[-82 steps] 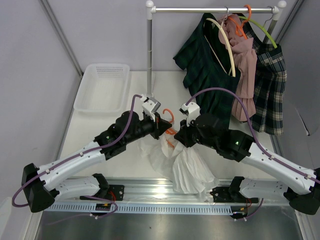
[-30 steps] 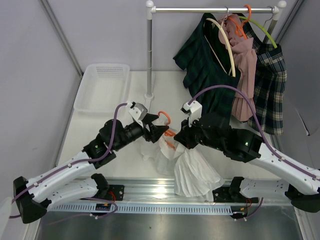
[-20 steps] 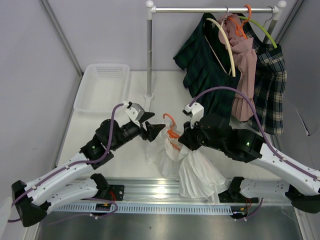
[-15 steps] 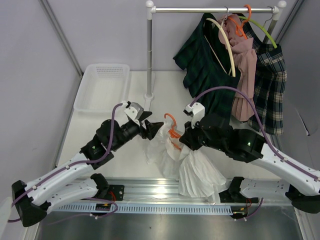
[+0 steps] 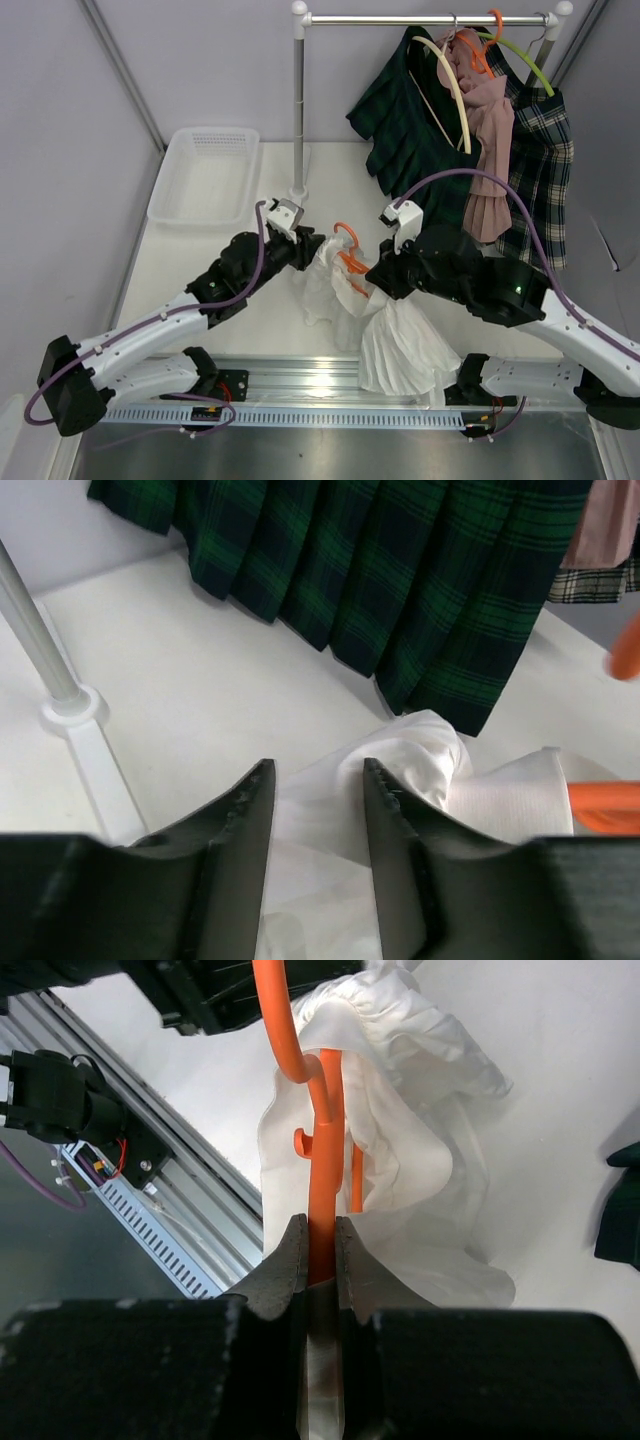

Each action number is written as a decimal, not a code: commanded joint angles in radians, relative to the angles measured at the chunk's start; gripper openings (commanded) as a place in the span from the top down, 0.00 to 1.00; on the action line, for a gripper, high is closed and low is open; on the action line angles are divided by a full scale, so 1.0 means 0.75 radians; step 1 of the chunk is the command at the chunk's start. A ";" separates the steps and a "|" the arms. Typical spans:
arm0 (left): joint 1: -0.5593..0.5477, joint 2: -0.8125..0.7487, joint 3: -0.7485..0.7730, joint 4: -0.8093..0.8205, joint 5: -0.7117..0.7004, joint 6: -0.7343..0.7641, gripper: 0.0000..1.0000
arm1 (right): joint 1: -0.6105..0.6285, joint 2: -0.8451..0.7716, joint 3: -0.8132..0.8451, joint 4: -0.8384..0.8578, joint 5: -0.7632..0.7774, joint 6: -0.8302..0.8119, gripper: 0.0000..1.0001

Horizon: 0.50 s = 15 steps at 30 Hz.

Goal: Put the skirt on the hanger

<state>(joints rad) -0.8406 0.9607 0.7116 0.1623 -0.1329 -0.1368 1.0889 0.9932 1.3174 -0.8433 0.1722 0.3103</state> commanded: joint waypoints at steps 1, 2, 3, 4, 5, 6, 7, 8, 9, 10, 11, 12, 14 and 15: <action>0.016 0.071 0.014 0.045 -0.047 -0.018 0.64 | 0.000 -0.046 0.115 0.094 0.010 0.010 1.00; 0.024 0.095 0.021 0.047 -0.056 -0.020 0.68 | 0.000 -0.048 0.123 0.089 0.012 0.010 1.00; 0.031 0.106 0.021 0.049 -0.060 -0.028 0.71 | 0.000 -0.052 0.137 0.085 0.014 0.008 1.00; 0.037 0.114 0.025 0.047 -0.064 -0.032 0.73 | 0.000 -0.052 0.145 0.083 0.012 0.008 1.00; 0.045 0.124 0.035 0.043 -0.064 -0.034 0.73 | 0.000 -0.054 0.154 0.073 0.024 0.004 1.00; 0.047 0.126 0.037 0.039 -0.074 -0.036 0.72 | 0.000 -0.052 0.162 0.067 0.030 0.003 1.00; 0.049 0.124 0.043 0.033 -0.088 -0.041 0.70 | 0.000 -0.050 0.182 0.061 0.038 0.001 1.00; 0.053 0.126 0.055 0.029 -0.103 -0.041 0.66 | 0.000 -0.046 0.190 0.057 0.050 -0.003 1.00; 0.055 0.118 0.074 0.017 -0.113 -0.043 0.61 | 0.000 -0.036 0.201 0.045 0.059 -0.007 1.00; 0.055 0.114 0.082 0.005 -0.133 -0.043 0.47 | 0.000 -0.032 0.221 0.038 0.075 -0.009 1.00; 0.061 0.110 0.096 -0.014 -0.176 -0.045 0.42 | 0.000 -0.023 0.235 0.022 0.095 -0.009 1.00; 0.067 0.104 0.149 -0.034 -0.187 -0.045 0.39 | 0.000 -0.015 0.252 0.012 0.138 -0.021 1.00; 0.074 0.091 0.192 -0.089 -0.211 -0.039 0.32 | -0.002 0.013 0.311 -0.011 0.191 -0.037 1.00; 0.078 0.091 0.257 -0.108 -0.215 -0.030 0.30 | -0.008 0.024 0.331 -0.015 0.236 -0.046 1.00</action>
<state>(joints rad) -0.7925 1.0550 0.7876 0.1120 -0.2539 -0.1581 1.0889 1.0019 1.4696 -0.9272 0.2329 0.3080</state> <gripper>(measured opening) 0.678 0.099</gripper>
